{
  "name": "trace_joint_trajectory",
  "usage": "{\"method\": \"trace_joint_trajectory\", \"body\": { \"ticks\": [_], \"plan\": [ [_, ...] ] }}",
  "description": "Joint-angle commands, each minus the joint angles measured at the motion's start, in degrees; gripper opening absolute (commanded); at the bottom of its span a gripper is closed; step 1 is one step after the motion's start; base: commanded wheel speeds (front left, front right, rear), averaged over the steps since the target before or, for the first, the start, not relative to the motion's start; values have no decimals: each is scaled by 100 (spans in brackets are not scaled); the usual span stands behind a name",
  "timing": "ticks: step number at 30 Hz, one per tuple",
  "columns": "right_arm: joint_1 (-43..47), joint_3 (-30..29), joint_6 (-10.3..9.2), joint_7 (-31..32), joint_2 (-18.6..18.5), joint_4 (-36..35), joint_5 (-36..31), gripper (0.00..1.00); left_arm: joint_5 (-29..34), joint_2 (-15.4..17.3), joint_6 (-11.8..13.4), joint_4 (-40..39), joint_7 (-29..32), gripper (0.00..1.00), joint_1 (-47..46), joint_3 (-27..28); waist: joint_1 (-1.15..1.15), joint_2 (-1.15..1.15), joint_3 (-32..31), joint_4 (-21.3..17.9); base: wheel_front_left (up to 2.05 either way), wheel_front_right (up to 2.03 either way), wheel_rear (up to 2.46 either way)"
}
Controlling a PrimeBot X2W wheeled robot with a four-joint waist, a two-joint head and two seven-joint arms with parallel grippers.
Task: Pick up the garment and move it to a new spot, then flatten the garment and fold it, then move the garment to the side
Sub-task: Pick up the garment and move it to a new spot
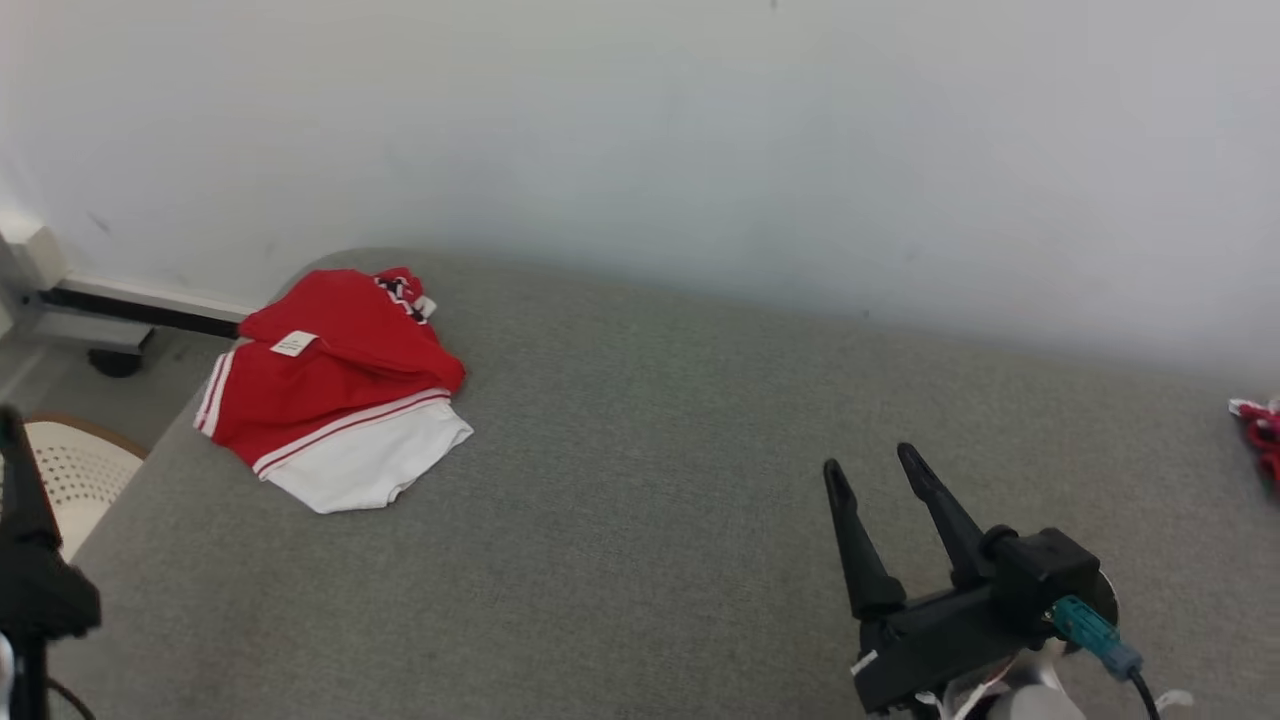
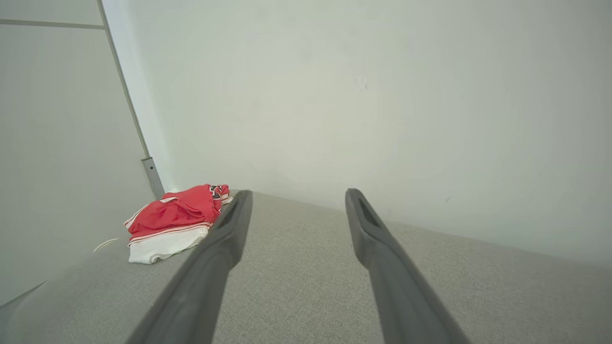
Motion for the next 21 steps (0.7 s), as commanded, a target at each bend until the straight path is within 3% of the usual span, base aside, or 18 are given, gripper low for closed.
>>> {"method": "trace_joint_trajectory", "body": {
  "ticks": [1,13,21],
  "plan": [
    [-83,51,-11,-27,-6,-21,42,100,-39,-12,-26,23,-11,100,-178,40,0,-1,789,-986,0,0,0],
    [-890,655,-10,-367,-5,60,323,100,-183,447,-790,2085,700,100,-2721,-111,0,-1,1925,-2387,0,0,0],
    [-1193,700,-10,-564,-1,154,405,100,0,589,-1126,3520,1206,100,-3934,-467,0,-1,2446,-2875,0,0,0]
  ]
}}
